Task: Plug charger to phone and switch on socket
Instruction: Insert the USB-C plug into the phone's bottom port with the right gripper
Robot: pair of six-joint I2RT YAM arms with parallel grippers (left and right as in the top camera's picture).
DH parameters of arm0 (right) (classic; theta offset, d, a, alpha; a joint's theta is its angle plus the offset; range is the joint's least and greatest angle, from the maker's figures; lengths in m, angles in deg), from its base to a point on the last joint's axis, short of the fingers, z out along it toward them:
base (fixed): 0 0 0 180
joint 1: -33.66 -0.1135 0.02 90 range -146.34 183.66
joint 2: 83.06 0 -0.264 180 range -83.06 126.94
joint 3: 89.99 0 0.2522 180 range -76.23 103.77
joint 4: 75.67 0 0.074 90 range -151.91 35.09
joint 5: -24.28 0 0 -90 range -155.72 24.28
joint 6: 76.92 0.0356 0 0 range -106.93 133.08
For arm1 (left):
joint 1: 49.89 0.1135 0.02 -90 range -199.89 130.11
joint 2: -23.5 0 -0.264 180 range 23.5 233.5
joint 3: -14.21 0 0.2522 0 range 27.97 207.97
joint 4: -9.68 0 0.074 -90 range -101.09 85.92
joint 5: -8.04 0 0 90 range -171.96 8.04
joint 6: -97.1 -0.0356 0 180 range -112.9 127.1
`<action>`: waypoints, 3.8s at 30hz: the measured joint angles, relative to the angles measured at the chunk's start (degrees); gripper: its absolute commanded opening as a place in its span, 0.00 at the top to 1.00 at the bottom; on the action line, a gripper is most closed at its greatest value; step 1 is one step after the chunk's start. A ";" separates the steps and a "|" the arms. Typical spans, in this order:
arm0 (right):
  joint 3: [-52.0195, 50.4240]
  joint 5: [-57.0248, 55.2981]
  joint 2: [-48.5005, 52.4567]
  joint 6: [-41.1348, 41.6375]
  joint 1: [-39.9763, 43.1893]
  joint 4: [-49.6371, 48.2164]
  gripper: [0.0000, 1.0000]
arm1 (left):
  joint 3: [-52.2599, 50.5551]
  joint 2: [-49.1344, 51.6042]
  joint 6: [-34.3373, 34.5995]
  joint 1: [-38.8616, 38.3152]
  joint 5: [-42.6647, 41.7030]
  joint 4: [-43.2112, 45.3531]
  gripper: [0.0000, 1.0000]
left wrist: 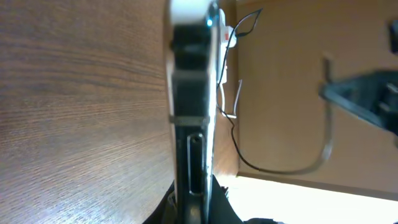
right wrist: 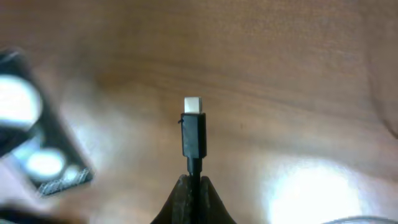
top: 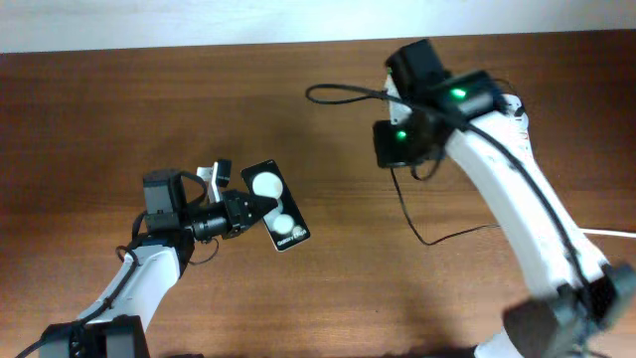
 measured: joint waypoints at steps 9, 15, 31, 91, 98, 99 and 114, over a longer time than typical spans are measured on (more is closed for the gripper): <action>-22.99 6.73 -30.95 -1.46 0.00 -3.98 0.96 | 0.00 -0.02 0.11 0.00 -0.85 -0.02 1.00; -48.85 12.59 -42.51 3.98 -7.41 -22.12 0.96 | 0.00 -0.02 0.42 0.00 -2.47 0.04 1.00; -54.29 6.05 -26.95 21.90 -33.40 -48.30 0.96 | 0.00 -0.02 9.94 0.00 -9.55 8.92 1.00; -56.54 -2.51 -26.60 22.47 -34.75 -59.36 0.96 | 0.37 -0.02 7.06 2.03 -15.15 10.58 1.00; -56.54 -2.51 -25.99 21.24 -35.12 -59.60 0.96 | -1.29 -1.84 7.02 2.38 -13.86 10.62 1.00; -56.54 -2.56 -25.99 21.18 -35.12 -59.93 0.96 | -1.29 -3.23 6.62 2.25 -13.46 10.75 1.00; -54.84 -6.56 -29.86 19.06 -34.71 -56.81 0.53 | -5.27 -6.58 5.33 -0.44 -11.67 8.04 1.00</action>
